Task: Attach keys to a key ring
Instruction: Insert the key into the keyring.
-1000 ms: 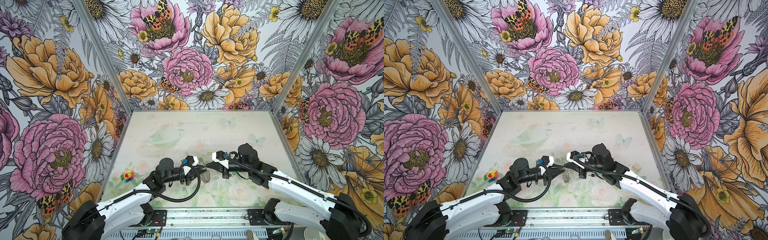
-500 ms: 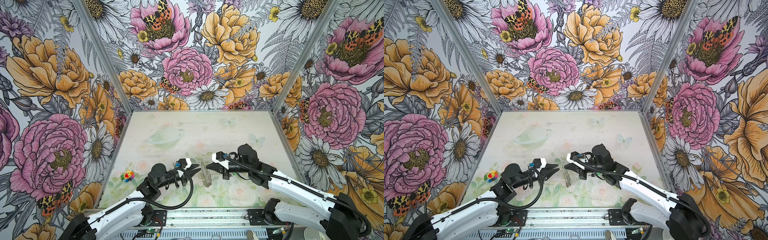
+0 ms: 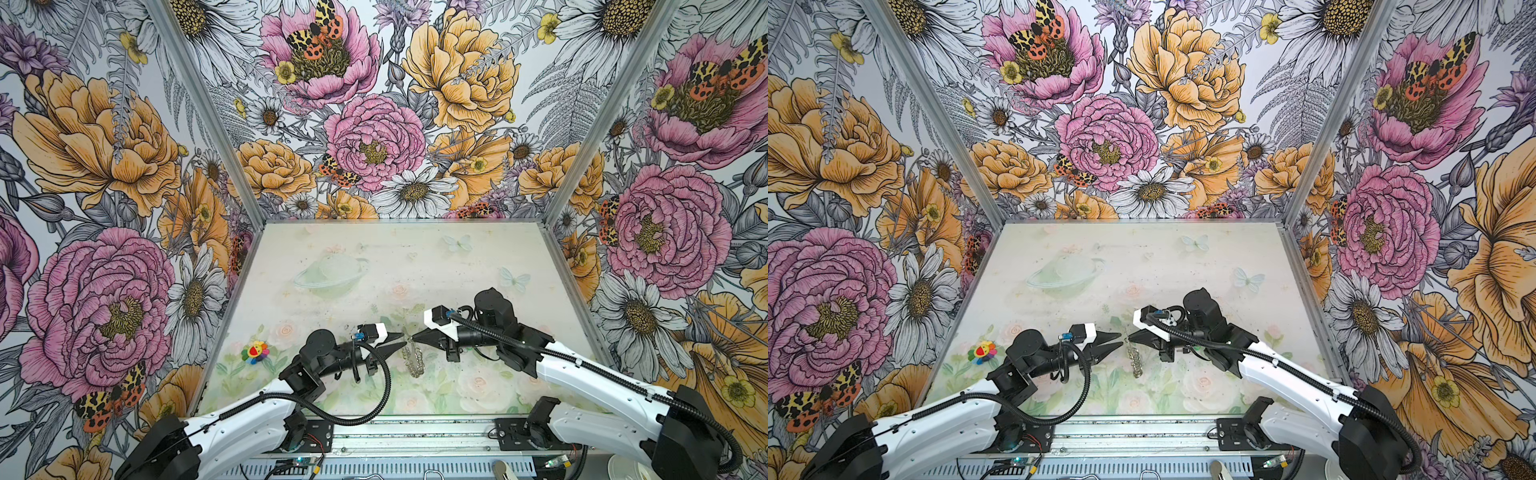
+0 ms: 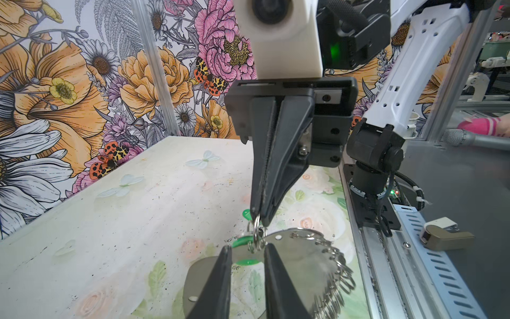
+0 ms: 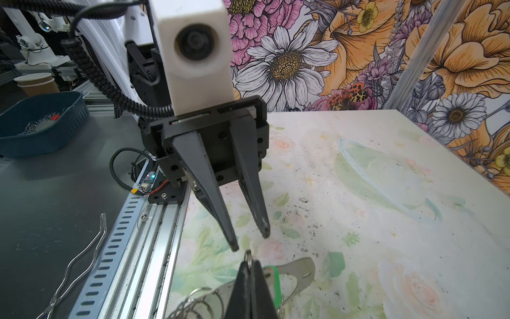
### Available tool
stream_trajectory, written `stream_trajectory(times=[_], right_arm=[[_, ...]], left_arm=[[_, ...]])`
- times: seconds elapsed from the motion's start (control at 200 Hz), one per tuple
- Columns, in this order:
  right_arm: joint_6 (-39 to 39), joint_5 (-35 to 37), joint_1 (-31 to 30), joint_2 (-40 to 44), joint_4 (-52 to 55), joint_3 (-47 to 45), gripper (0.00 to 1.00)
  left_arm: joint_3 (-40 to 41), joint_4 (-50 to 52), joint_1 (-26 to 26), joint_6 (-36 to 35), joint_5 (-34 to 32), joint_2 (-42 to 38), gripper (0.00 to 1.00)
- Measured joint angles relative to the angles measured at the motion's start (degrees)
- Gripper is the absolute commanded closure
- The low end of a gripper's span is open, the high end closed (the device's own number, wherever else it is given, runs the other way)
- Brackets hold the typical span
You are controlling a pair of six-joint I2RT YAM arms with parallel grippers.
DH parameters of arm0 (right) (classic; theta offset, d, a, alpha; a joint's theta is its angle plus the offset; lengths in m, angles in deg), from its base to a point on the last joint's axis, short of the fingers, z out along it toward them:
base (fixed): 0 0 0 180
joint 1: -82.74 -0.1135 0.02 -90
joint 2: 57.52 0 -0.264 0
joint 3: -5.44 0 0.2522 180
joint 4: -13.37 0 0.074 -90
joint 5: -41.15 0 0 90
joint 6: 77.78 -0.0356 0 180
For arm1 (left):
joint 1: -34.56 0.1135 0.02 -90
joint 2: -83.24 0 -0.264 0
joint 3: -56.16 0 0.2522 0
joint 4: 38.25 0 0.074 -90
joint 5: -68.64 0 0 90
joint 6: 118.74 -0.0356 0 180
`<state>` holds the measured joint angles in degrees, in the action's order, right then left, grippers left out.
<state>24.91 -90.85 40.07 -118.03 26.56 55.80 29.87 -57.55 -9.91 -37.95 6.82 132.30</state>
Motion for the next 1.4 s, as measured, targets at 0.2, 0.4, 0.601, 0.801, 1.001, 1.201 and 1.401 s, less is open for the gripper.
stream_trajectory(times=[0.2,0.4,0.601,0.801,1.001,1.201,1.401], right_arm=[[0.0,-0.85,0.0,0.0,-0.46,0.0,1.0],[0.0,-1.46,0.0,-0.04,-1.2,0.0,1.0],[0.09,-1.62,0.0,-0.04,-1.42,0.0,1.0],[0.5,-1.81,0.0,-0.04,-0.52,0.0,1.0],[1.88,-1.81,0.0,-0.02,1.31,0.24,1.0],[2.89,-0.17,0.0,-0.04,2.99,0.74,1.0],[3.48,1.68,0.0,-0.42,4.04,0.74,1.0]], left_arm=[[0.0,-0.24,0.0,0.0,1.79,2.29,0.74],[-0.31,-0.85,-0.44,0.02,2.75,4.15,0.73],[-0.66,-1.51,-0.79,-0.24,2.4,4.81,0.81],[-0.63,-1.38,-0.57,-0.37,0.79,-0.39,0.64],[-0.66,-0.79,1.31,1.7,-0.7,-4.42,0.52],[-6.47,7.28,2.67,7.23,-7.28,-0.61,0.49],[-9.31,12.13,2.75,9.99,-10.45,1.62,0.45]])
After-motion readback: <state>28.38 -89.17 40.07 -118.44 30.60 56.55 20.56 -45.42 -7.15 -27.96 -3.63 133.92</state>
